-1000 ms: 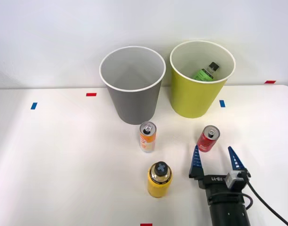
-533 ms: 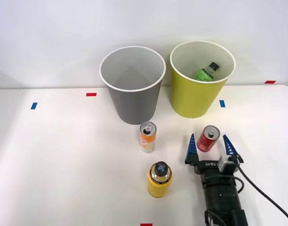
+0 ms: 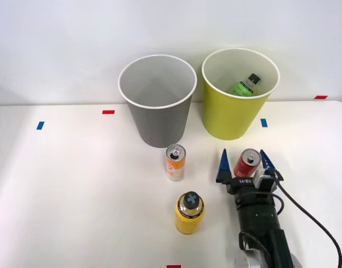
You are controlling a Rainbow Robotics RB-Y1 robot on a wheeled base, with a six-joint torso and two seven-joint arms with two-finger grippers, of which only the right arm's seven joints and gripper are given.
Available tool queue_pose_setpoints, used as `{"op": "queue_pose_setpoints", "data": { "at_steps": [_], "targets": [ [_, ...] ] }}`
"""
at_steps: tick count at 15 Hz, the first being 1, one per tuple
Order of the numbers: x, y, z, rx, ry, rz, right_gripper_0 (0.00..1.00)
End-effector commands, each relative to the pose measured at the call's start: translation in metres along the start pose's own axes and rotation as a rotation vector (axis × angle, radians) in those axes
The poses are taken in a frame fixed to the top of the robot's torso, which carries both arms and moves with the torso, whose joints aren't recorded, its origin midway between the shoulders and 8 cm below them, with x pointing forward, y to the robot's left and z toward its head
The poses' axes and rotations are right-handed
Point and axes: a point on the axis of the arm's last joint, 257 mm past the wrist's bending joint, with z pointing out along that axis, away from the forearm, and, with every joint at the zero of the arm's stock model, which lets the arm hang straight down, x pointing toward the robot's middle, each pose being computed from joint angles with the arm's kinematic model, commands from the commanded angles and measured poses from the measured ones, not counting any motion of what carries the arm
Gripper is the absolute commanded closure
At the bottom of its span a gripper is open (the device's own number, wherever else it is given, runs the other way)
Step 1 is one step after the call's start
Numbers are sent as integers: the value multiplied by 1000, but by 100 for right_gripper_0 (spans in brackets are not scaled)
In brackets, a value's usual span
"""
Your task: Put cans in the gray bin, plastic bottles in the light green bin
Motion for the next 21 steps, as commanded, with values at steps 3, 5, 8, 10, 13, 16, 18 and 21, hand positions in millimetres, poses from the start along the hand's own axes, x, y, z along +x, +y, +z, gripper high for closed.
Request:
{"op": "queue_pose_setpoints", "data": {
  "at_steps": [3,5,8,10,13,16,18,21],
  "targets": [
    [0,0,1,-4,1,-25,1],
    [1,0,1,-5,4,-31,94],
    [0,4,1,0,2,-19,100],
    [0,5,1,1,2,-21,100],
    [-1,6,0,-4,-5,-31,100],
    [-11,4,-4,-25,-37,-51,100],
    [-19,4,-9,-50,-48,-65,100],
    [-31,5,-17,-95,-24,-69,100]
  ]
}}
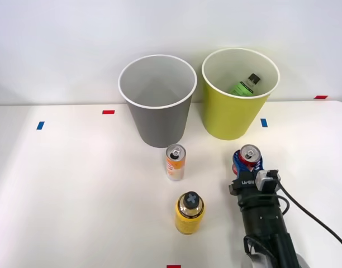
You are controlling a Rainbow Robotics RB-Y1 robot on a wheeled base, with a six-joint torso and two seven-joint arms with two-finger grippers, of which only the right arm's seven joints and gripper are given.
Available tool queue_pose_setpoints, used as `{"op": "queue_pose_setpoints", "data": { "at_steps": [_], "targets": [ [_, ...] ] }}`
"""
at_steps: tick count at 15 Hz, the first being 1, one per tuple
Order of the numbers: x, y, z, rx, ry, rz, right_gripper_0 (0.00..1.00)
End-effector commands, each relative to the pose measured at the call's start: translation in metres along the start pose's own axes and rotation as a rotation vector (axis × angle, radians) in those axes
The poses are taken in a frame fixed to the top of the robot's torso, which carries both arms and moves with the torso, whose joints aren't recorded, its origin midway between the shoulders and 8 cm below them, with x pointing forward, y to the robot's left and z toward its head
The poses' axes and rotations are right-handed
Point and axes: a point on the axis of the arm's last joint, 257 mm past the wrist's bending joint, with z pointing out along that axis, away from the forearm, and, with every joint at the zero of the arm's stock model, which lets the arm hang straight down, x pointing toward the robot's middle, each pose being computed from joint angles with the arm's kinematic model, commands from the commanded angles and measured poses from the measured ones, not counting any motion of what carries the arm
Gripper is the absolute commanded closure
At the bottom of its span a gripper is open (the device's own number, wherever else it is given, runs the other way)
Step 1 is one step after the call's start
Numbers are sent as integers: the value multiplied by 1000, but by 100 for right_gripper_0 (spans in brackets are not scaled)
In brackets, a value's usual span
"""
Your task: Put cans in the gray bin, plastic bottles in the light green bin
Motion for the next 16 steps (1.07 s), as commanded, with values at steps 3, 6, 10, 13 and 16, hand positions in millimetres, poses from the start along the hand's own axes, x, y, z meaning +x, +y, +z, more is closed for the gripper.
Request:
{"op": "queue_pose_setpoints", "data": {
  "at_steps": [3,6,10,13,16],
  "targets": [
    [-34,3,-11,-69,86,11,100],
    [-72,6,-20,-94,87,33,100],
    [-121,17,-29,-144,23,153,100],
    [-155,21,-34,-181,-21,212,100],
    [-185,25,-33,-210,-72,235,100]
  ]
}}
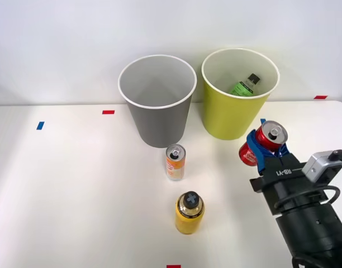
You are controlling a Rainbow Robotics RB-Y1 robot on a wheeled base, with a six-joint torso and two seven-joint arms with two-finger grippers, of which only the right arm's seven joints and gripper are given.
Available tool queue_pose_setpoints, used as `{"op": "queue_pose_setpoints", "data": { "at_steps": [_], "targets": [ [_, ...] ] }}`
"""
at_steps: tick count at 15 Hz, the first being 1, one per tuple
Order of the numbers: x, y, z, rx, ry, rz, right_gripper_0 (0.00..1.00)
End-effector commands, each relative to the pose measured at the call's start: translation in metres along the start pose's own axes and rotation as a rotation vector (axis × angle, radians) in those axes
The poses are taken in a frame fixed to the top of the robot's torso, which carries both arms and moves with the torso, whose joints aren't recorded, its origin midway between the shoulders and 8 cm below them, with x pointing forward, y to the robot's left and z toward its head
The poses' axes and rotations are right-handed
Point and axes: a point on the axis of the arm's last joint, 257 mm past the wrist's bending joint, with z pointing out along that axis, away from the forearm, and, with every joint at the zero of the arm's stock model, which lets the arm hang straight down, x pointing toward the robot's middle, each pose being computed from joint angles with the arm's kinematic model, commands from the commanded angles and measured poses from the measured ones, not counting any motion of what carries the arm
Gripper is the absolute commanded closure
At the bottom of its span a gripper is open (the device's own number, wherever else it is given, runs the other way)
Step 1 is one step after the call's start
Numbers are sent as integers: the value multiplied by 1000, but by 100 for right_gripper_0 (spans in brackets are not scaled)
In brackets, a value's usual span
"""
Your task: Put cans in the gray bin, plastic bottles in the light green bin
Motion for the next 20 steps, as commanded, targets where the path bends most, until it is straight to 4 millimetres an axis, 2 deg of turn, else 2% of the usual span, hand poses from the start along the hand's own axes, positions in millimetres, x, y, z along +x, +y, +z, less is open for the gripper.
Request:
{"op": "queue_pose_setpoints", "data": {
  "at_steps": [1,6,8,14,18,20],
  "targets": [
    [-28,6,3,-28,-50,8,100],
    [-49,9,18,-67,-90,1,100],
    [-57,20,39,-105,-88,-5,100],
    [-73,76,104,-234,-13,14,100],
    [-70,110,135,-278,74,28,100],
    [-58,126,162,-308,57,61,100]
  ]
}}
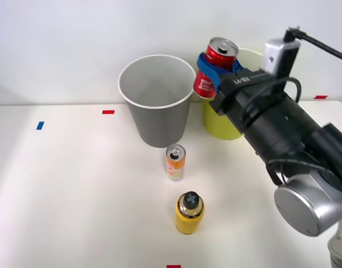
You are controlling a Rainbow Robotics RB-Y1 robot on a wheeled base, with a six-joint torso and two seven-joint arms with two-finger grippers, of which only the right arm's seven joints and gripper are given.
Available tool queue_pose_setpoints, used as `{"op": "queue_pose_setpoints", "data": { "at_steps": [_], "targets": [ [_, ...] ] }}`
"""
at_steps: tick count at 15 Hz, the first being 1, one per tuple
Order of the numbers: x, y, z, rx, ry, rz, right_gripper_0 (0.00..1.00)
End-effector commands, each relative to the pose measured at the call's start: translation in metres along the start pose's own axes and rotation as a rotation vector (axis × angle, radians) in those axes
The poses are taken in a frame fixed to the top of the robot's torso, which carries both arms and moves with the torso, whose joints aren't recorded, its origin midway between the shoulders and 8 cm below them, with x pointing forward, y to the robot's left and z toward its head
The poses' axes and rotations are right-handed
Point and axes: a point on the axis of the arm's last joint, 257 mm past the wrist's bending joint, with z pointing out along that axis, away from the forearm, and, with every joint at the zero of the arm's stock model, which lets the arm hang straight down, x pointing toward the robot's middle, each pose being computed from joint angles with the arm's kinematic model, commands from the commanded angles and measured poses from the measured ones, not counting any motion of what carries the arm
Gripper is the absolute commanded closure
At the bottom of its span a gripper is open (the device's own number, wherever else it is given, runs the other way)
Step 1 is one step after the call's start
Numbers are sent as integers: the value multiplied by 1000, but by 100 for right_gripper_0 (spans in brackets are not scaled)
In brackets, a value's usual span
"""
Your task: Put cans in the gray bin, plastic bottles in the light green bin
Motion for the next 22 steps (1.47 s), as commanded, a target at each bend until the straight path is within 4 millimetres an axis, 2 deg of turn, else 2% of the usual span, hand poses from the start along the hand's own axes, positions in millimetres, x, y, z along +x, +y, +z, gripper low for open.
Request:
{"op": "queue_pose_setpoints", "data": {
  "at_steps": [1,5,8,10,13,16,17,18,19,20,22],
  "targets": [
    [14,11,46,-45,-44,47,100],
    [28,19,104,-69,-88,59,100],
    [38,23,136,-73,-55,39,100],
    [48,19,152,-69,-25,1,100],
    [60,21,165,-70,8,-43,100],
    [70,22,168,-69,27,-52,100],
    [70,22,168,-68,28,-50,90],
    [70,23,167,-70,27,-48,69],
    [71,23,167,-72,30,-45,19],
    [71,23,167,-72,31,-45,0],
    [72,23,167,-73,32,-49,0]
  ]
}}
